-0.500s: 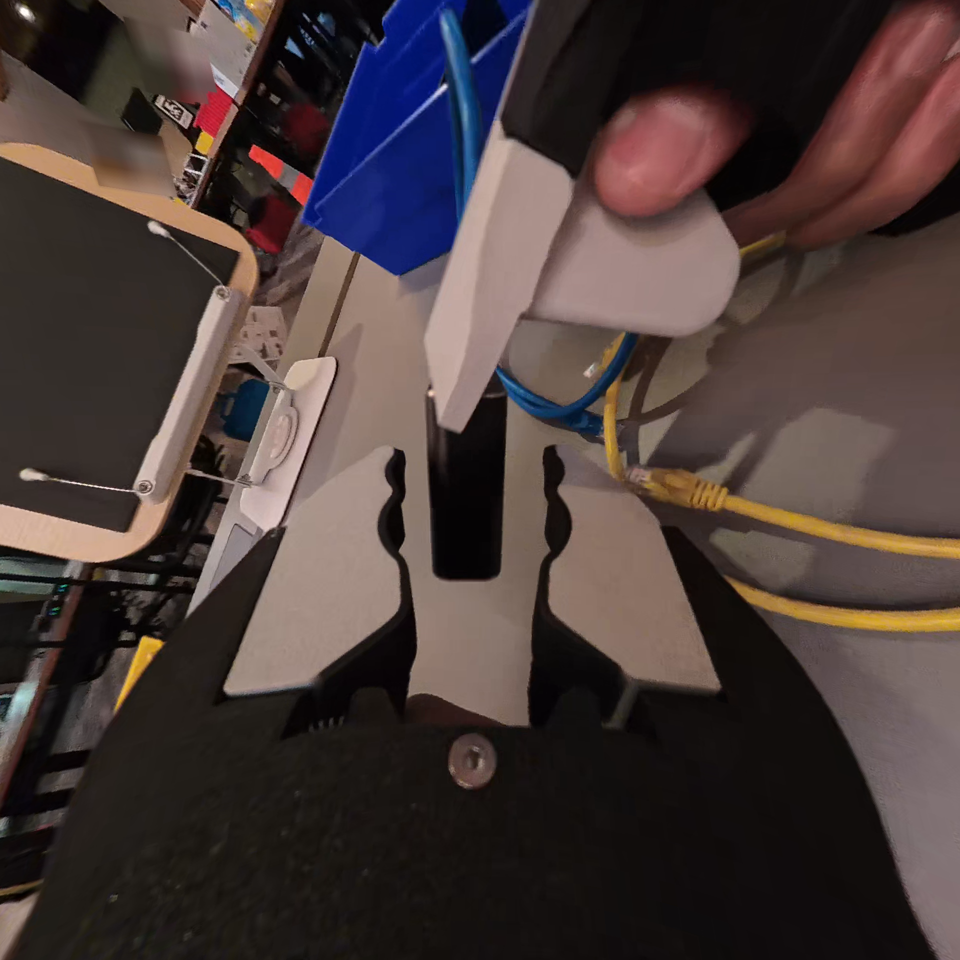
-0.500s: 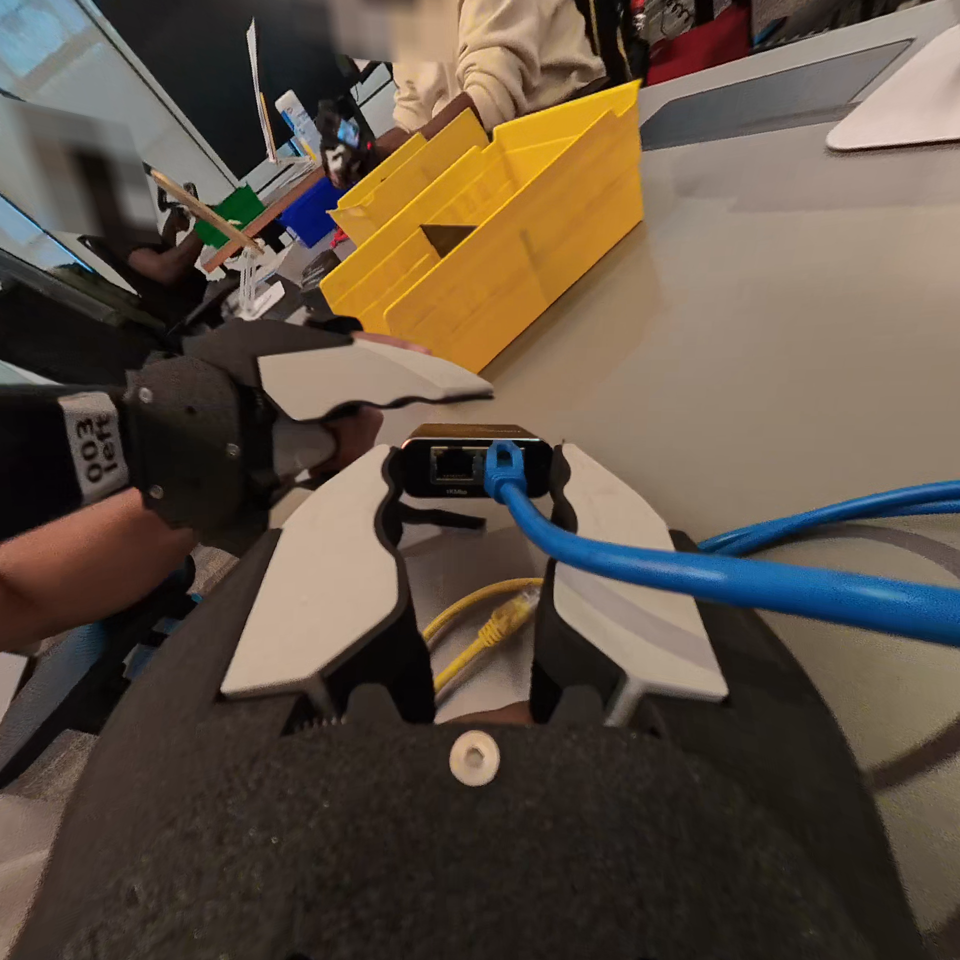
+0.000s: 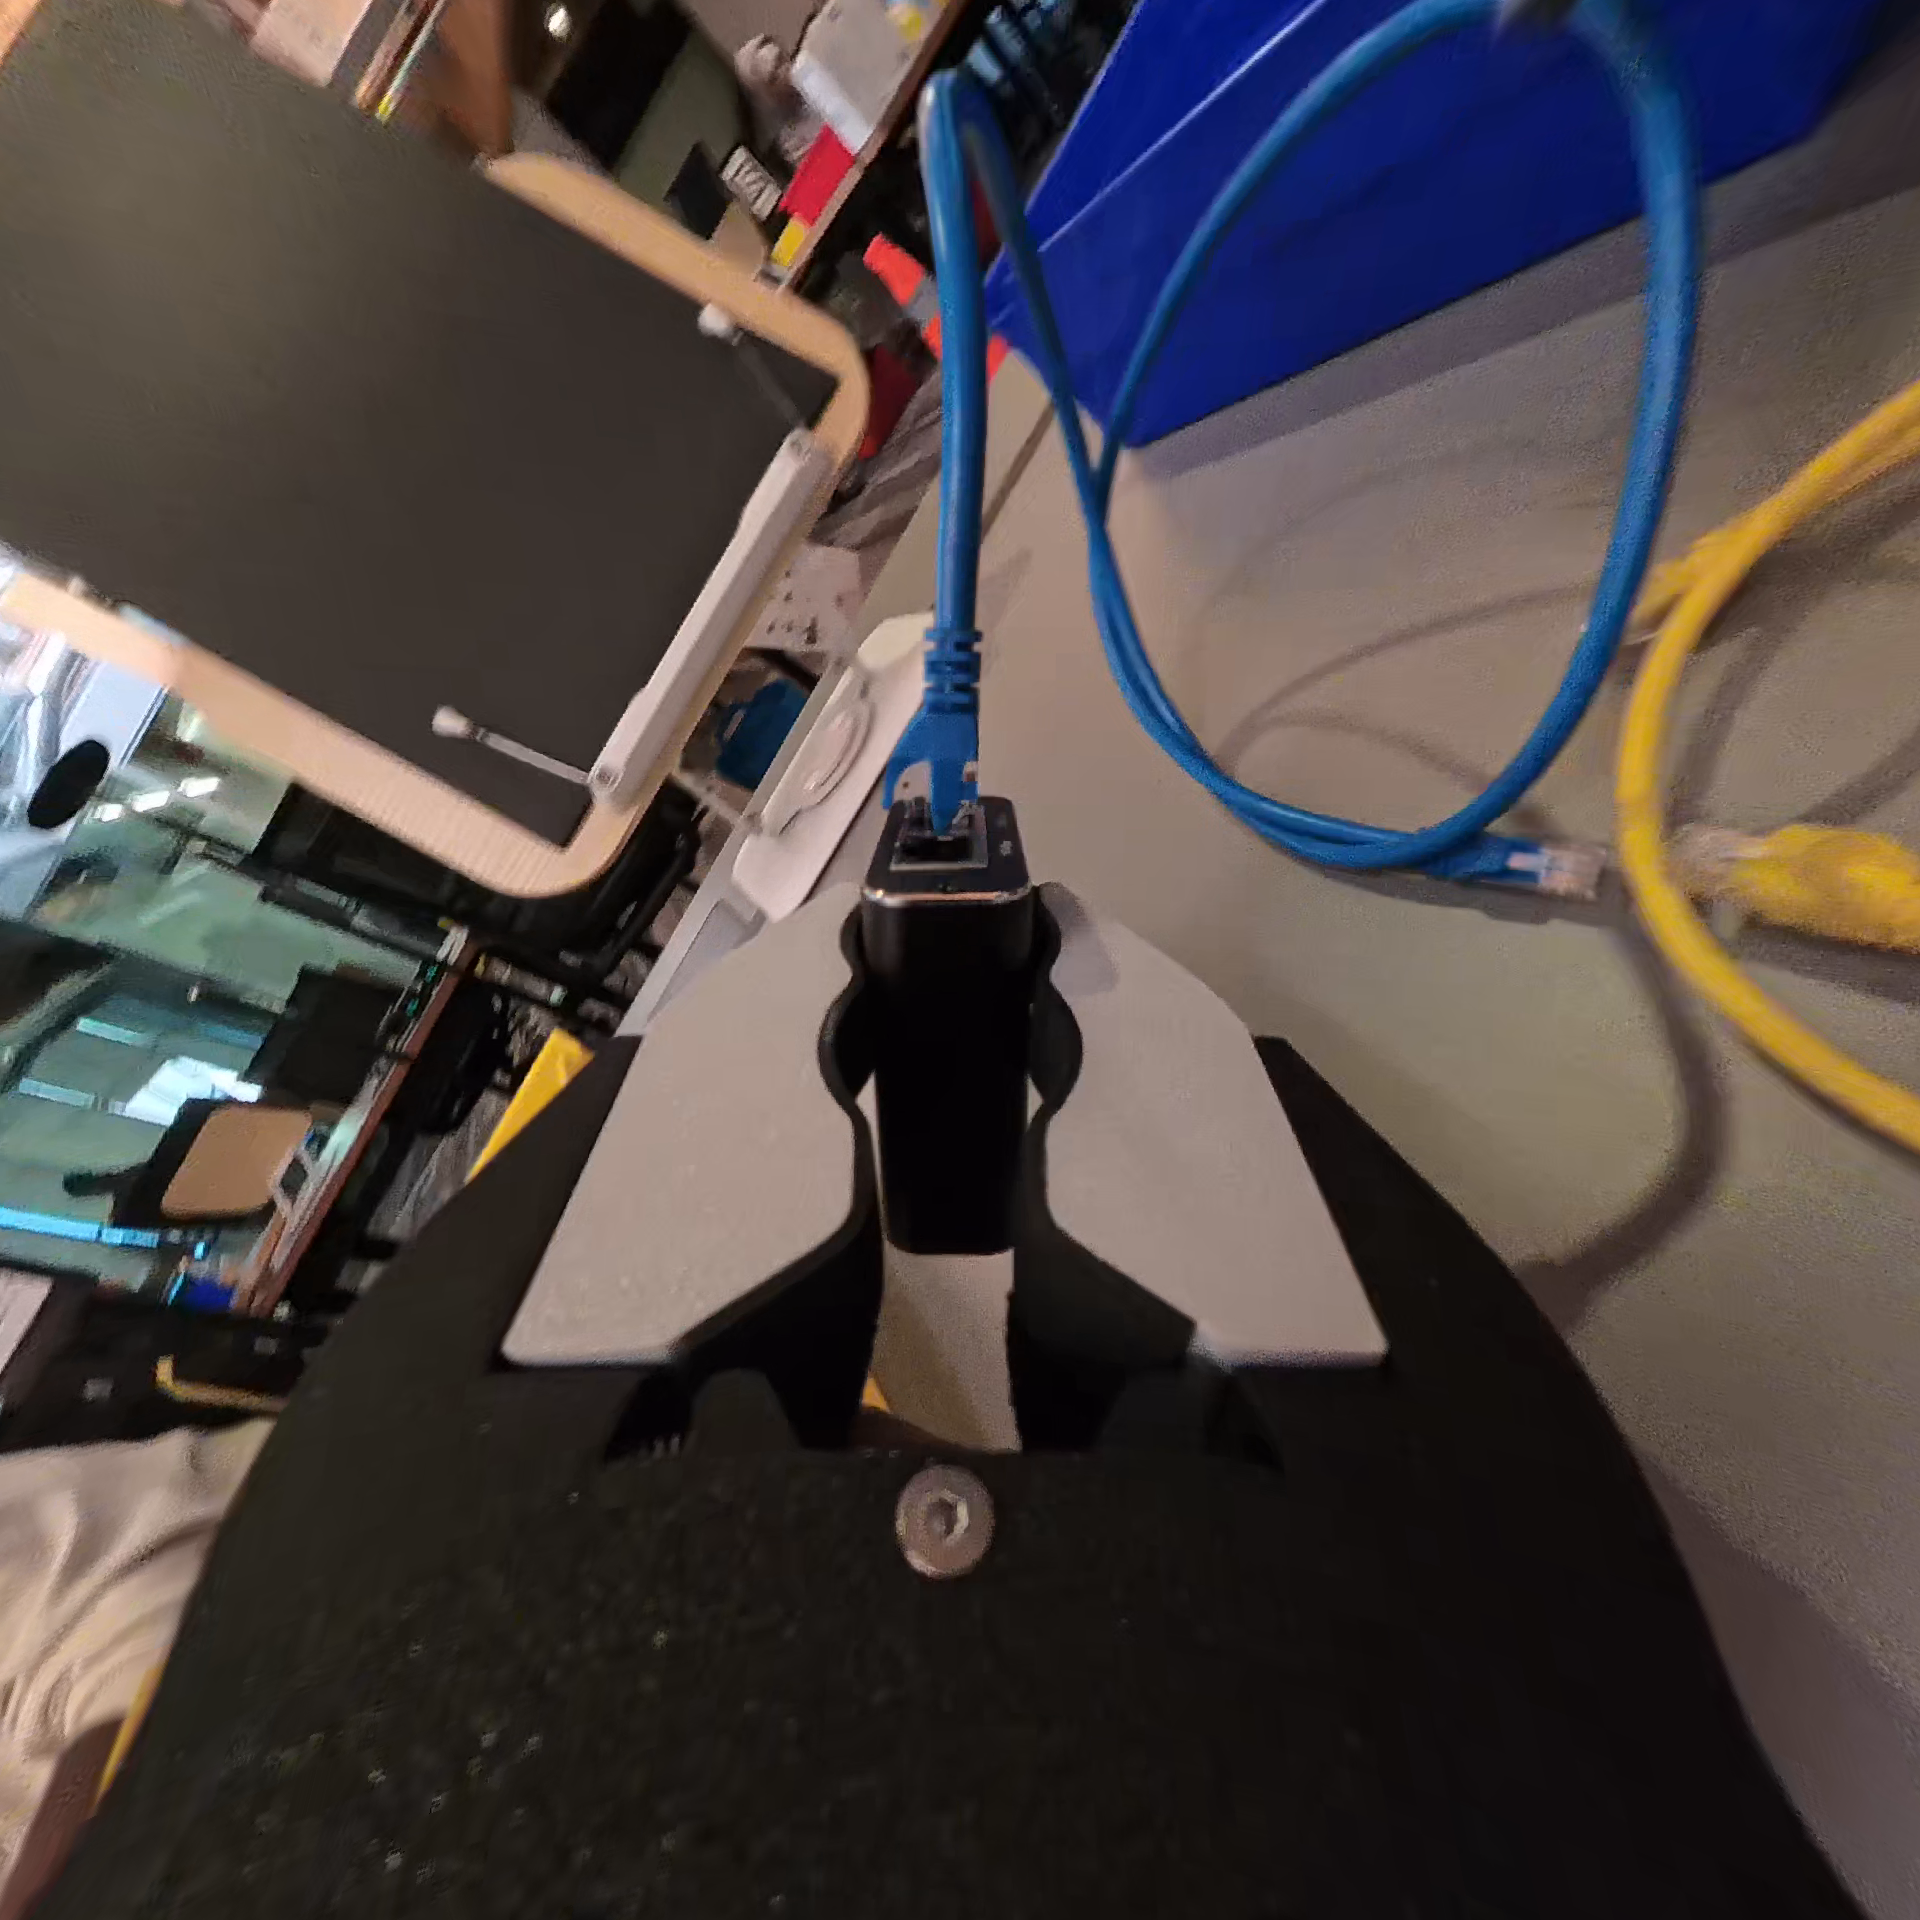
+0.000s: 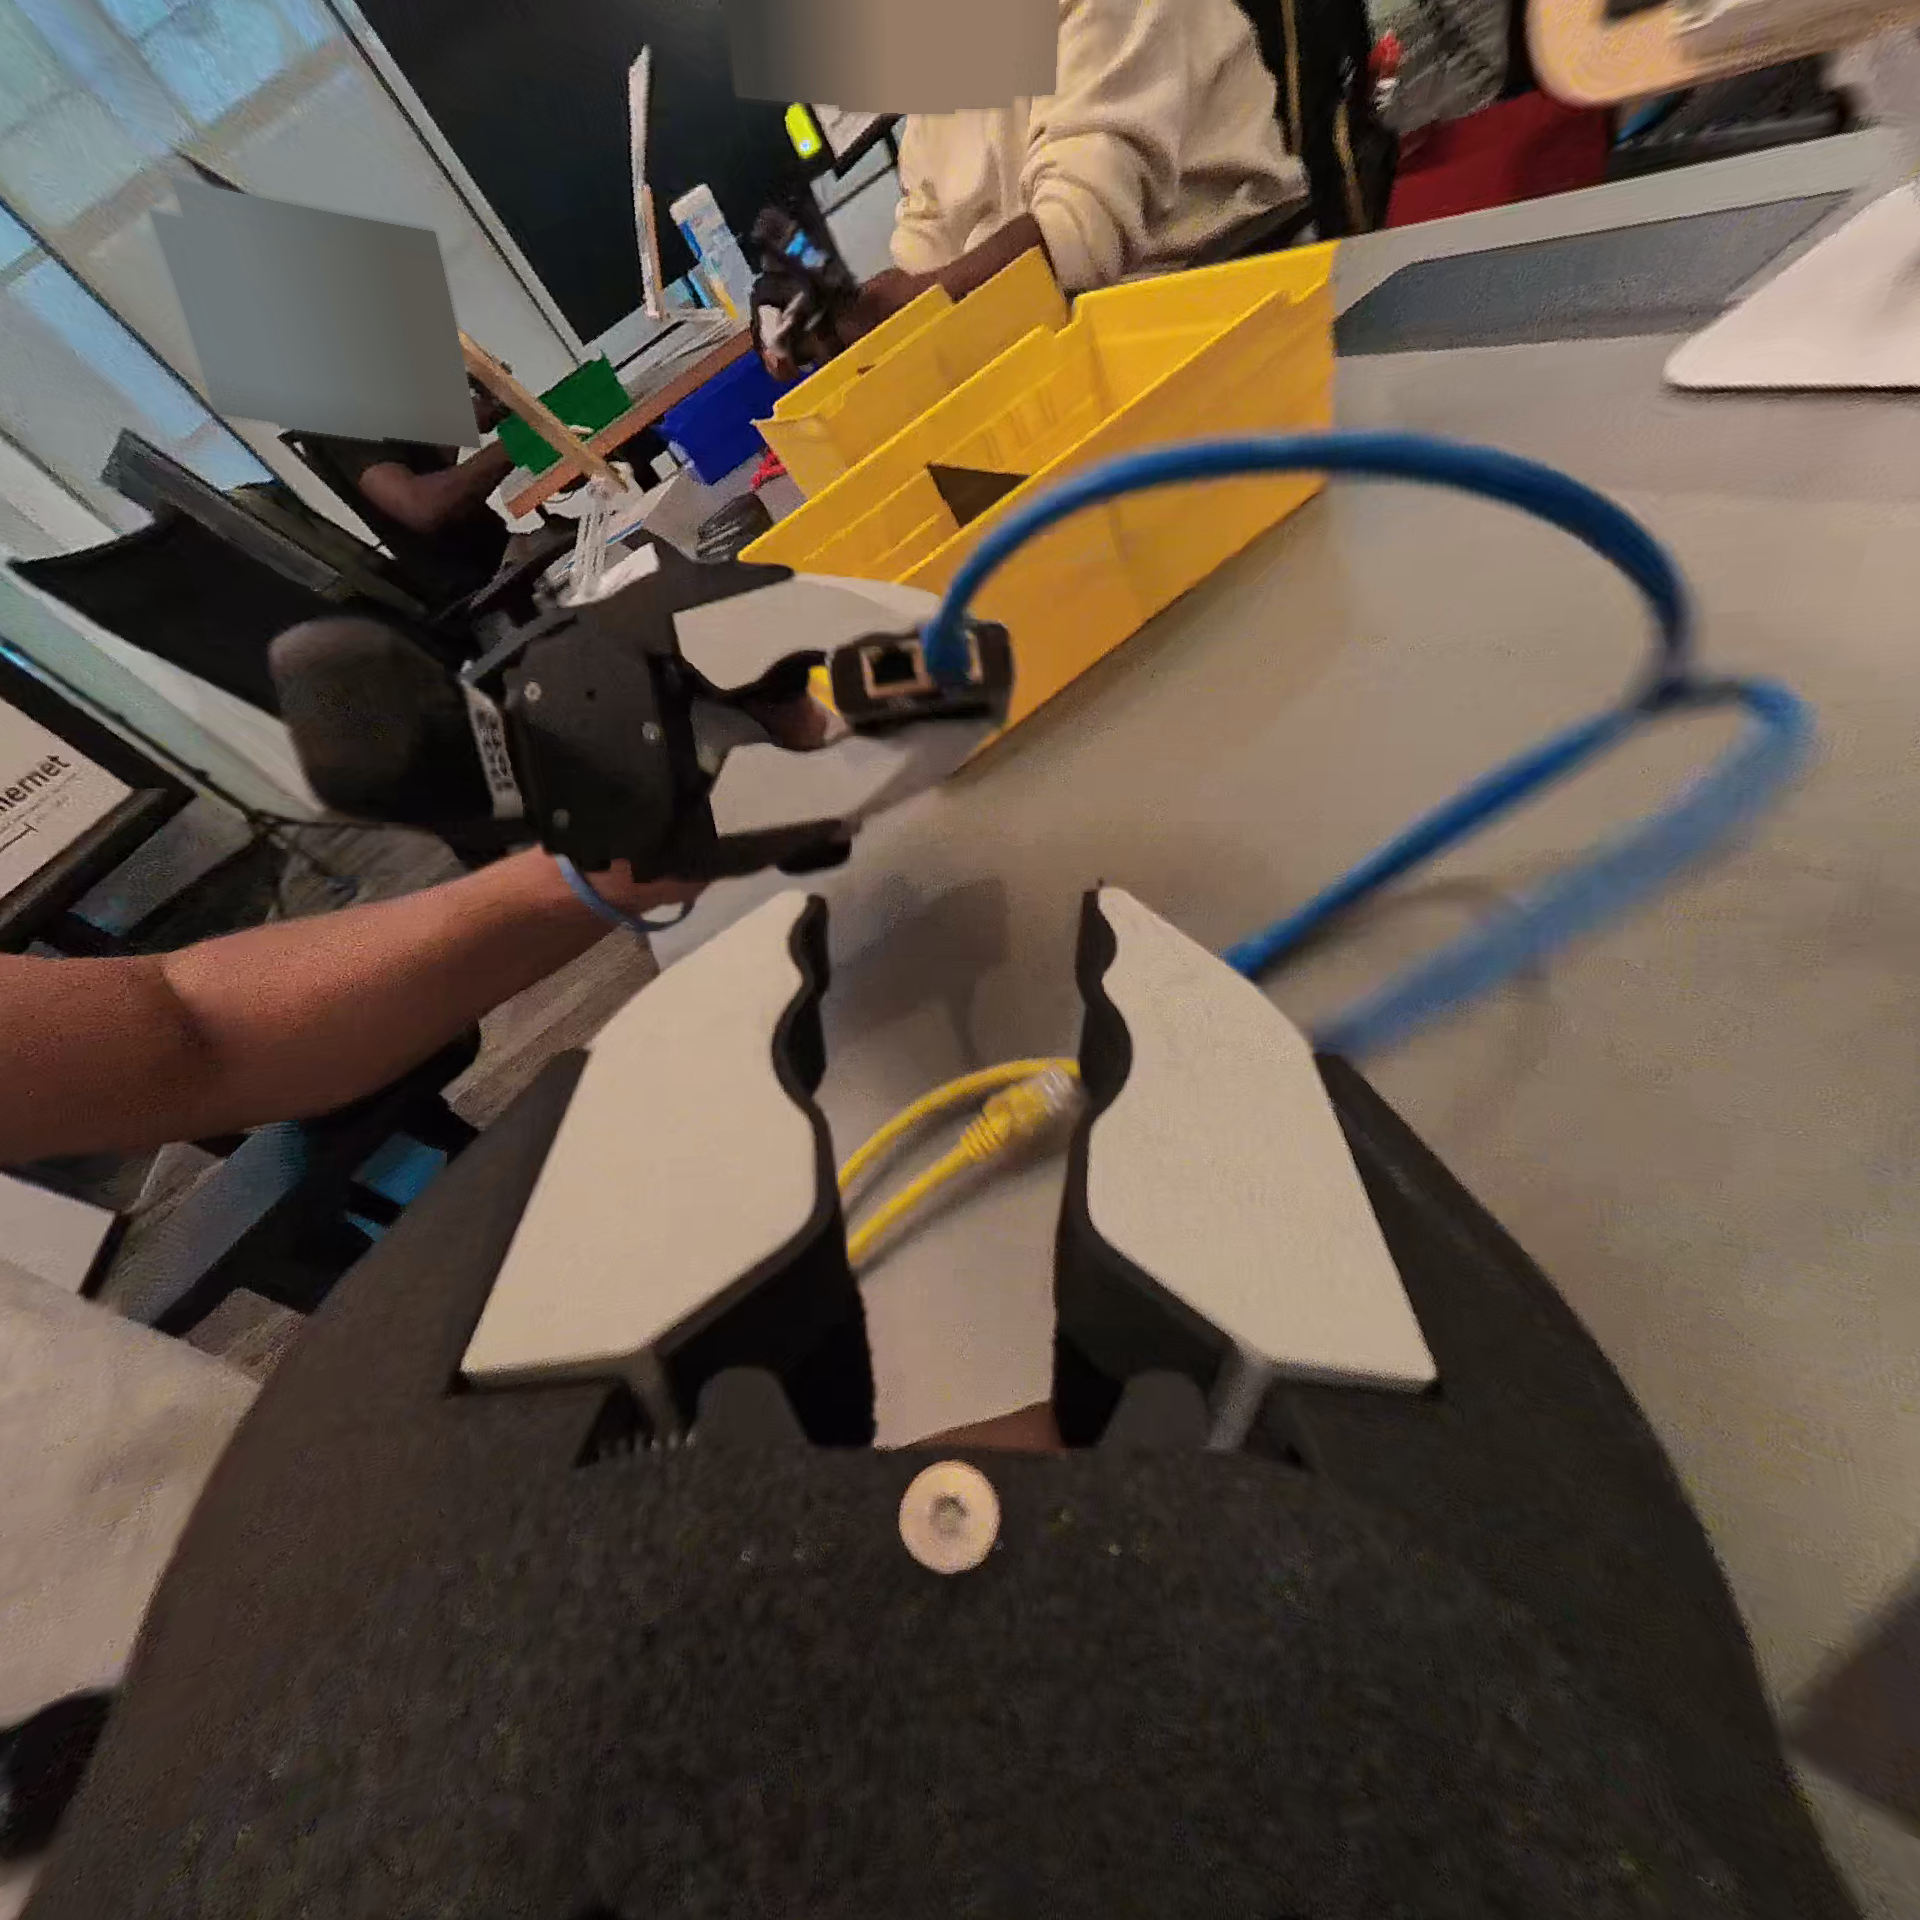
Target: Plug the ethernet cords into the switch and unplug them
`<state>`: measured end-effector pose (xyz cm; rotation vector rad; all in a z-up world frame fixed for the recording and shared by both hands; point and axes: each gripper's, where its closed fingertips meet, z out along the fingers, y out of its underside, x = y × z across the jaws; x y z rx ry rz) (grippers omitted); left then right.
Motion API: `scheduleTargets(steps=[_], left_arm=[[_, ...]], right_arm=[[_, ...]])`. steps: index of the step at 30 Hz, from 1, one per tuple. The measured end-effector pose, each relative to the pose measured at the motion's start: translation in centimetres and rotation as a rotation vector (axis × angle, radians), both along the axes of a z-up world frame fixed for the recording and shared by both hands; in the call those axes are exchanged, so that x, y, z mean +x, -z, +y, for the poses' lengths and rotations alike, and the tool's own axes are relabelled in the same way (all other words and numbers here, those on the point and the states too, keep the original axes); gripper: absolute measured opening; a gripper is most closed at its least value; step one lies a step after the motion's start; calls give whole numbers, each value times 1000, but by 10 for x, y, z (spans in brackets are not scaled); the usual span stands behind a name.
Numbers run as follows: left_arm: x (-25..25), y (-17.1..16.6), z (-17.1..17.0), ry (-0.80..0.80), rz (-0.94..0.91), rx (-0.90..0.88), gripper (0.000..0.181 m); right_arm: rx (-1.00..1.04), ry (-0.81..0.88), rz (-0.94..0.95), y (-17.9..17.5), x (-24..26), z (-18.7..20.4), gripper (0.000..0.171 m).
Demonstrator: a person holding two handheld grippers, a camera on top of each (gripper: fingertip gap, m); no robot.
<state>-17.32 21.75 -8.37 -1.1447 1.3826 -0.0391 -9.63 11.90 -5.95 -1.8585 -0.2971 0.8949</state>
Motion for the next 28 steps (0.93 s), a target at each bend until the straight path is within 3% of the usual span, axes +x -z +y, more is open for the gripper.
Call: scheduleTargets(steps=[4, 10, 18, 22, 24, 28], left_arm=[[-17, 6, 12, -90, -34, -19, 25], [-14, 22, 5, -108, -51, -100, 25], [-19, 26, 6, -71, -13, -88, 25], [-18, 31, 5, -55, 15, -67, 25], [-16, 32, 3, -37, 19, -55, 25], [-14, 33, -1, 11, 39, -3, 25]], right_arm=[[-94, 120, -57, 23, 30, -15, 38], [-286, 148, -382, 98, -35, -32, 35], [-407, 223, -525, 131, -63, -29, 33], [-348, 209, -618, 134, -66, -25, 16], [-321, 120, -654, 134, -68, -28, 12], [-124, -42, -724, 99, -56, -27, 6]])
